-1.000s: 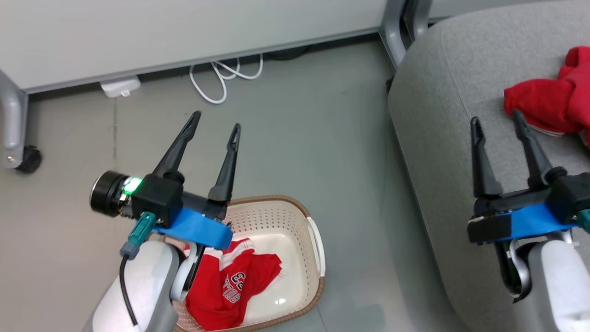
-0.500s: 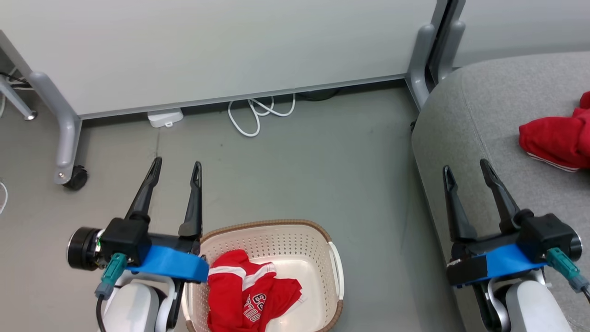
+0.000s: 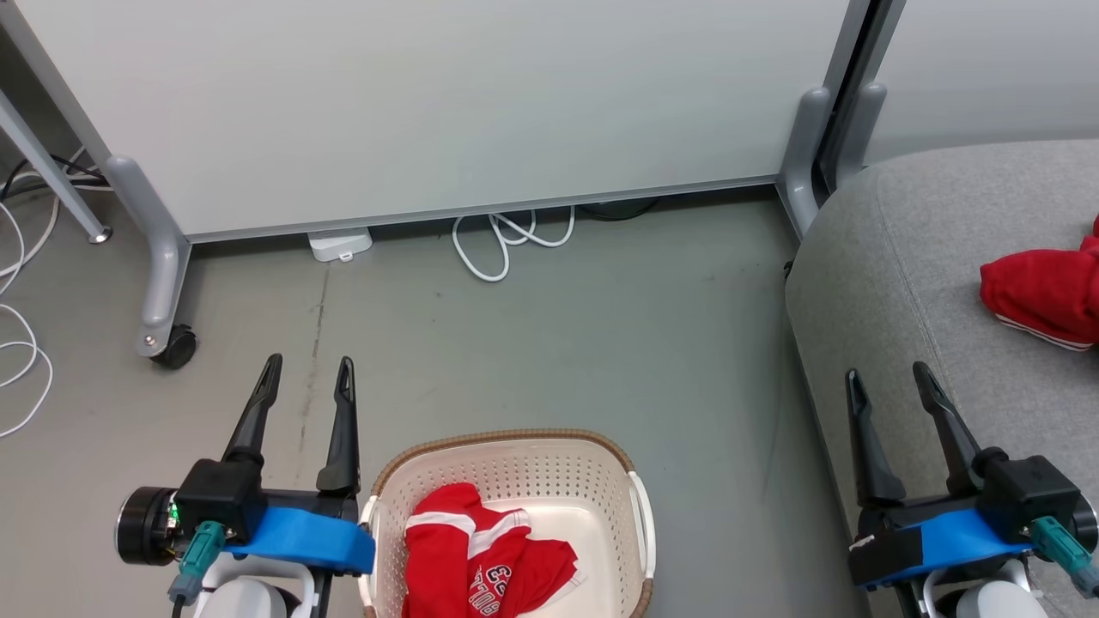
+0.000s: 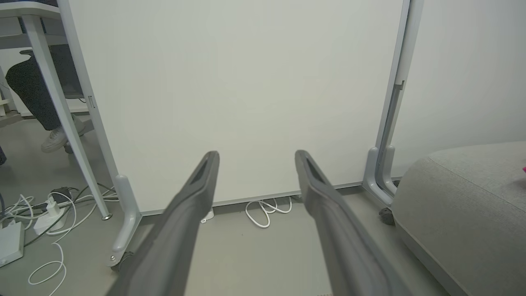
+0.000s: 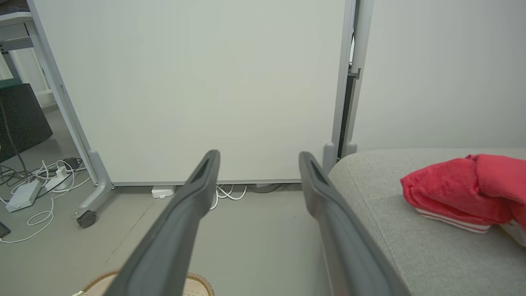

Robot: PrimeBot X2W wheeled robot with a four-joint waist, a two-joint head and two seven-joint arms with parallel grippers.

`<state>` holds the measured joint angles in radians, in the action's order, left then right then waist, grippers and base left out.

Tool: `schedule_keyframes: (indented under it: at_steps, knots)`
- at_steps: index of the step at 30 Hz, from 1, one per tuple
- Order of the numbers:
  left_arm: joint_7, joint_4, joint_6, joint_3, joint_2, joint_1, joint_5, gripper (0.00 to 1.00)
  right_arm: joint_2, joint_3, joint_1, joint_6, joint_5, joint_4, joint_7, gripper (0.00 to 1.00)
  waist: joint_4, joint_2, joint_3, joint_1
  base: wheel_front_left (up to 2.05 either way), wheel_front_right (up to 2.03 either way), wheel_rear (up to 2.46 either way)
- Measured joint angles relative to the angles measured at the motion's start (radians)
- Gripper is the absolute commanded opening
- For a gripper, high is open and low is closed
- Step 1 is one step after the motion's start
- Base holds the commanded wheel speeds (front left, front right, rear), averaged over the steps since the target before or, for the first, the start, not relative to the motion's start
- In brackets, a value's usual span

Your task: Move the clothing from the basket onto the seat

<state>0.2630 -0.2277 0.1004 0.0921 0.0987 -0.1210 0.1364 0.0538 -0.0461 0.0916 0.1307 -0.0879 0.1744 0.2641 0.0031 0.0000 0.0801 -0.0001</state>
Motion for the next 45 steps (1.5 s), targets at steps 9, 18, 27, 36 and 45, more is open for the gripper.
schedule_keyframes:
  at_steps: [9, 18, 27, 36, 45]
  knots:
    - [0.0, -0.016, 0.015, -0.022, -0.017, 0.018, -0.022, 1.0, -0.002, 0.002, -0.022, 0.0, -0.021, 0.006, 0.0, 1.0, 0.007, 0.0, -0.024, 0.0, 0.0, 0.0, 0.0]
    - [0.0, -0.023, 0.023, -0.04, -0.026, 0.022, -0.032, 1.0, -0.002, 0.007, -0.029, 0.0, -0.026, 0.015, 0.0, 1.0, 0.003, 0.0, -0.042, 0.0, 0.0, 0.0, 0.0]
    - [0.0, -0.086, 0.025, -0.003, -0.018, -0.017, -0.04, 1.0, -0.002, 0.018, -0.022, 0.0, -0.028, 0.011, 0.0, 1.0, -0.007, 0.0, -0.021, 0.0001, 0.0, 0.0, 0.0]
    - [0.0, -0.258, 0.03, 0.171, 0.054, -0.191, -0.012, 1.0, -0.002, 0.036, 0.052, 0.0, -0.028, -0.016, 0.0, 1.0, -0.048, 0.0, 0.059, 0.0001, 0.0, 0.0, 0.0]
    - [0.0, -0.469, 0.03, 0.369, 0.115, -0.388, 0.056, 1.0, -0.002, 0.045, 0.148, 0.0, -0.031, -0.056, 0.0, 1.0, -0.104, 0.0, 0.209, 0.0003, 0.0, 0.0, 0.0]
